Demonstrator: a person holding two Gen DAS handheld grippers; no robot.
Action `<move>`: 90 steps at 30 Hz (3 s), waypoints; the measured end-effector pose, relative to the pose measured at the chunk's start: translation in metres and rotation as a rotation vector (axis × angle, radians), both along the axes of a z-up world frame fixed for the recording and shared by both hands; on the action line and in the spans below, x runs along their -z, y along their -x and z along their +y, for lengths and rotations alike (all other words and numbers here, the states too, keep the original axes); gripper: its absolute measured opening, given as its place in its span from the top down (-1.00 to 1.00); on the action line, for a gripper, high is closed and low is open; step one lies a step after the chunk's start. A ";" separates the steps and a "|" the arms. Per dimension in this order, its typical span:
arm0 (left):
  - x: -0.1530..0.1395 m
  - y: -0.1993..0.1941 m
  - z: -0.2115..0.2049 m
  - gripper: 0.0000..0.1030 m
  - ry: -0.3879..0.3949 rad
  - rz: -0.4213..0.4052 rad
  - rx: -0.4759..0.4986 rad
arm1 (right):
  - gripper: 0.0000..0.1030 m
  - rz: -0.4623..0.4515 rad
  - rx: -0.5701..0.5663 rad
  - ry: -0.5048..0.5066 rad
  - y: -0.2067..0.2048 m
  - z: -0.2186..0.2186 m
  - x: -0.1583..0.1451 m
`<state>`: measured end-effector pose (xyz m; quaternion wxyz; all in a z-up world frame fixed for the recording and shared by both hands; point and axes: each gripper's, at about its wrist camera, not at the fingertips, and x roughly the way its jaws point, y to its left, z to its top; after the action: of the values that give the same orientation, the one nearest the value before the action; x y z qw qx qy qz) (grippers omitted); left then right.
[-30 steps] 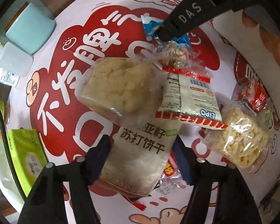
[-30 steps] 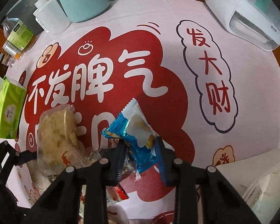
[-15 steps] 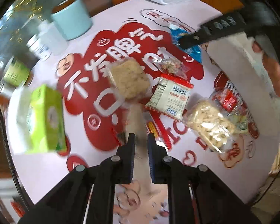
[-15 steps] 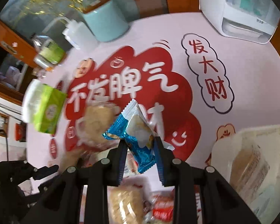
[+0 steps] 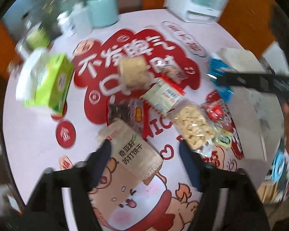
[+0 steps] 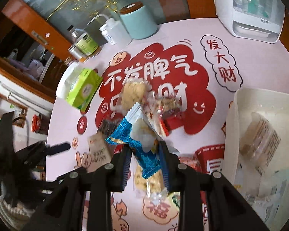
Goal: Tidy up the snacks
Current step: 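Grasp the blue wafer packet with the right tool while the left tool grasps the brown soda-cracker bag, then carry both snacks over the white tray and open both tools to drop them, then move both tools back over the snack pile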
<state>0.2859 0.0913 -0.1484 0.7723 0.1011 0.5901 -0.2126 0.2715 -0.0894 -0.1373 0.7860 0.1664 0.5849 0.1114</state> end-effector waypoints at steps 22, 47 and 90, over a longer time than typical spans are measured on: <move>0.099 -0.012 0.031 0.18 0.025 0.170 -0.488 | 0.45 0.006 -0.048 -0.035 0.042 0.003 0.006; -0.171 0.112 -0.114 0.79 0.294 -0.331 -0.074 | 0.45 -0.386 -0.028 -0.012 0.167 -0.043 -0.131; -0.125 0.134 -0.297 -0.52 0.056 -0.371 0.034 | -0.23 -0.152 0.279 0.139 0.198 -0.207 -0.044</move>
<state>0.1519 -0.2059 -0.0239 0.8665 0.1269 0.4297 -0.2200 0.0736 -0.2963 -0.0930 0.8455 0.1825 0.5011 -0.0273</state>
